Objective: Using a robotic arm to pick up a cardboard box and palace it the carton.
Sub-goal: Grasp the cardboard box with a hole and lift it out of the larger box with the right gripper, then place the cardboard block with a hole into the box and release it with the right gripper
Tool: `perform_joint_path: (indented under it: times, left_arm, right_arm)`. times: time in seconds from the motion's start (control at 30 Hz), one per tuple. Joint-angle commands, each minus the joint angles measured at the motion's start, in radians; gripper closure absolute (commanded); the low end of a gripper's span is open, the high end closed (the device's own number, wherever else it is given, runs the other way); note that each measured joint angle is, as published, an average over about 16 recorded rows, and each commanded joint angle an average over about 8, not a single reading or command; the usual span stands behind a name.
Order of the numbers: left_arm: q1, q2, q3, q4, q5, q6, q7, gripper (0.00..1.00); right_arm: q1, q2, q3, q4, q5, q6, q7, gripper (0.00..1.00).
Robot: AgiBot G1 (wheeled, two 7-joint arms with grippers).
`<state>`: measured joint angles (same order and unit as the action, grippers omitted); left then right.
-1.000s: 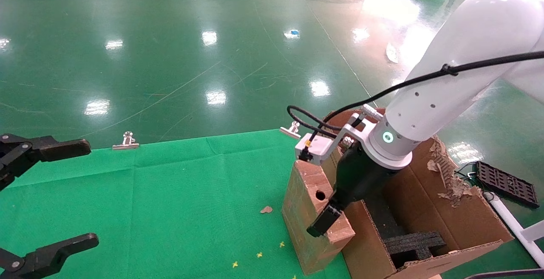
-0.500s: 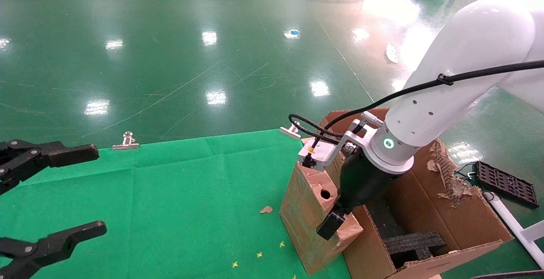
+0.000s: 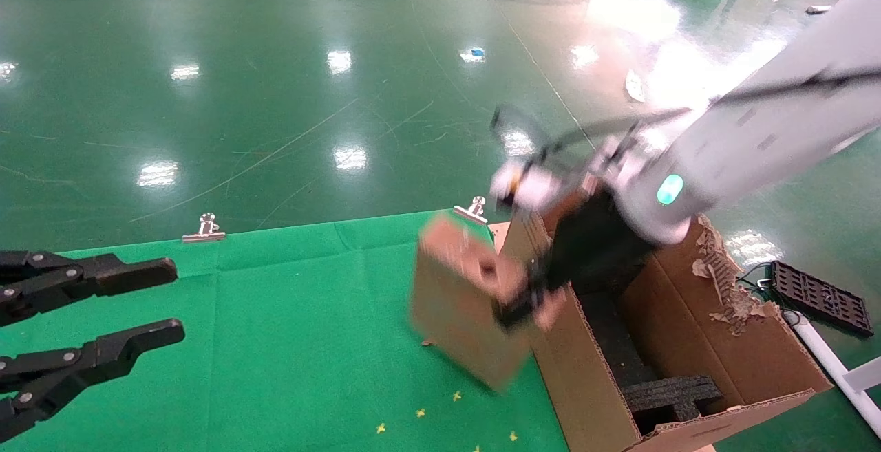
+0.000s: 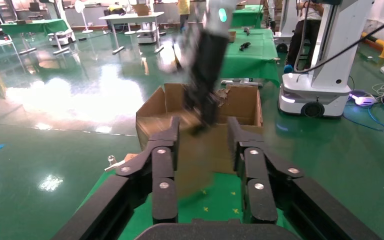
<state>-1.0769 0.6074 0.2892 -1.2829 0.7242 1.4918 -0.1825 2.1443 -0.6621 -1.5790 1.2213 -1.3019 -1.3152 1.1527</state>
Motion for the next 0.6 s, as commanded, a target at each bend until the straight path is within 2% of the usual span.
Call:
perform_joint_path:
  times: [0.03, 0.23, 0.5, 0.53, 0.6]
  left_arm:
    - [0.000, 0.000, 0.000, 0.000, 0.000, 0.000, 0.000, 1.00]
    - [0.000, 0.000, 0.001, 0.000, 0.000, 0.000, 0.000, 1.00]
    - [0.000, 0.000, 0.001, 0.000, -0.001, 0.000, 0.001, 1.00]
    - [0.000, 0.000, 0.001, 0.000, -0.001, 0.000, 0.001, 0.93]
    - [0.000, 0.000, 0.001, 0.000, -0.001, -0.001, 0.001, 0.68]
  right_arm:
    - [0.016, 0.039, 0.036, -0.012, 0.039, 0.030, -0.049, 1.00]
    - [0.110, 0.127, 0.121, -0.179, 0.083, 0.057, -0.189, 1.00]
    - [0.209, 0.188, 0.126, -0.398, -0.010, -0.007, -0.280, 1.00]
    - [0.215, 0.194, 0.120, -0.422, -0.026, -0.018, -0.286, 1.00]
    - [0.220, 0.202, 0.107, -0.465, -0.055, -0.040, -0.295, 1.00]
